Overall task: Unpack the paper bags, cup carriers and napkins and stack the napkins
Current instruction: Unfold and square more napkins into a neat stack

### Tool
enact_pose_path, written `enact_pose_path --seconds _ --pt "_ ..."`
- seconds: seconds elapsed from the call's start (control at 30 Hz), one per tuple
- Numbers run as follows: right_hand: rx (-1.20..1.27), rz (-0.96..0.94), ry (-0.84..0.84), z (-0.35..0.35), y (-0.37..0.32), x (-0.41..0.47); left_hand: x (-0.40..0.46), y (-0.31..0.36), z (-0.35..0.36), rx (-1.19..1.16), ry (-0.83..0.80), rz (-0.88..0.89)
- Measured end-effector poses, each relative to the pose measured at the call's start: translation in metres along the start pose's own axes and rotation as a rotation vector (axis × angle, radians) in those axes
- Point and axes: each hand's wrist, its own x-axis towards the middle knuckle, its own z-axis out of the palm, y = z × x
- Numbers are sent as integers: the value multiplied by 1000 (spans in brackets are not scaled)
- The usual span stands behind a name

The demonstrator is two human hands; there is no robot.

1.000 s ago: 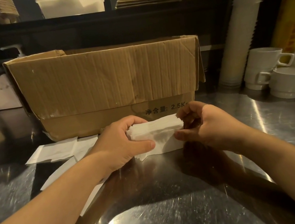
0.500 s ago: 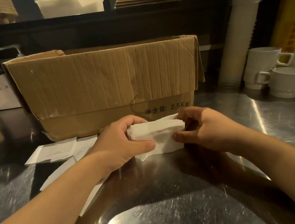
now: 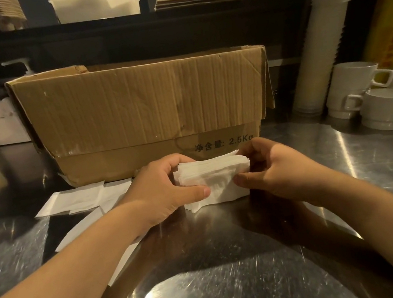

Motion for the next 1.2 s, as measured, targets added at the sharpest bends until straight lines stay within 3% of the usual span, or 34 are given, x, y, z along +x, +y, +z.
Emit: enact_pose_path --seconds 0.3,0.73,1.2 --pt "-69 13 14 1 2 0 0 -1 -1 33 -37 -26" --pt "78 -37 -62 0 3 -1 0 0 0 53 -55 -41" --pt "35 -115 -51 5 6 1 0 -1 1 143 -48 48"
